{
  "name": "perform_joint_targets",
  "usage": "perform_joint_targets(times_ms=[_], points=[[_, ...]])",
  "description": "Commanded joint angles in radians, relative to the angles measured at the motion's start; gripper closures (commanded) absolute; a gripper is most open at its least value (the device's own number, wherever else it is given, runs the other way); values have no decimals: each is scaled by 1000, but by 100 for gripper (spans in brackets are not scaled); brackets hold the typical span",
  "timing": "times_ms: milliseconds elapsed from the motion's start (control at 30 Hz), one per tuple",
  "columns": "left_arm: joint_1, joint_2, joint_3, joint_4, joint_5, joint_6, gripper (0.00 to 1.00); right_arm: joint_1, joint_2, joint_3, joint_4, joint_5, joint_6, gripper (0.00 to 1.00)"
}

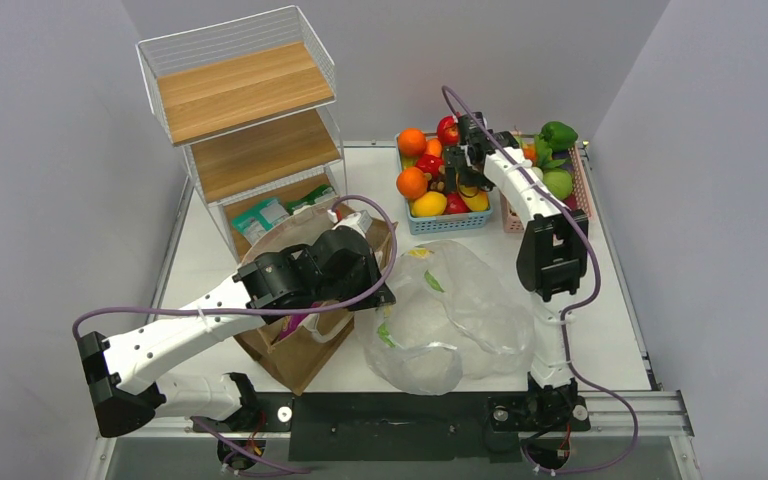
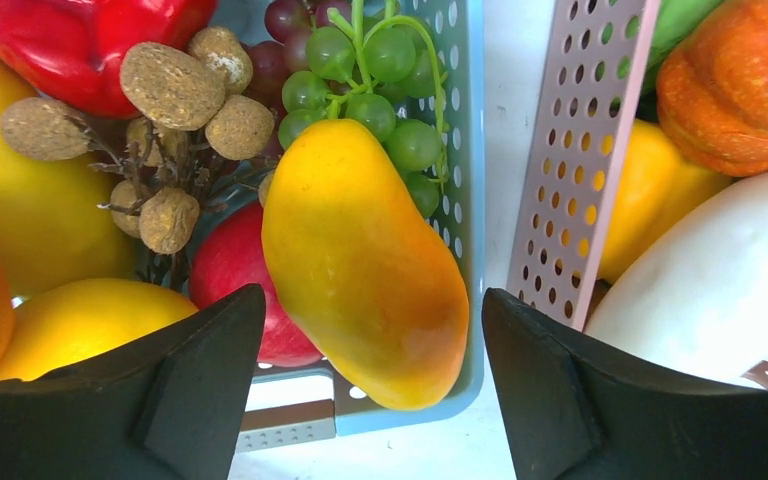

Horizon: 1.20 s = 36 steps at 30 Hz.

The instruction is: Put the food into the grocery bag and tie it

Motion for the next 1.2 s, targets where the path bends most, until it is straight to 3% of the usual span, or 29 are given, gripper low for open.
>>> perform_joint_targets(times_ms=[0,267,467,600,967,1167], points=[[-1,-32,2,37,-18,-12,100,13,27,29,14,40,-7,25],[-4,-42,-8,38,-21,-20,100,14,45,20,14,45,-13,31],[-8,-52,-18,38,-29,-25,100,13,23,19,13,39,-9,61],[-8,-51,-21,44,-31,-25,100,15,-5,21,10,17,6,71],[-8,-61,-53,62,-28,-27,100,40,-222,40,23,-71,86,74],[-7,-60,-64,79,-25,-24,100,98,-419,-73,84,-130,127,74]])
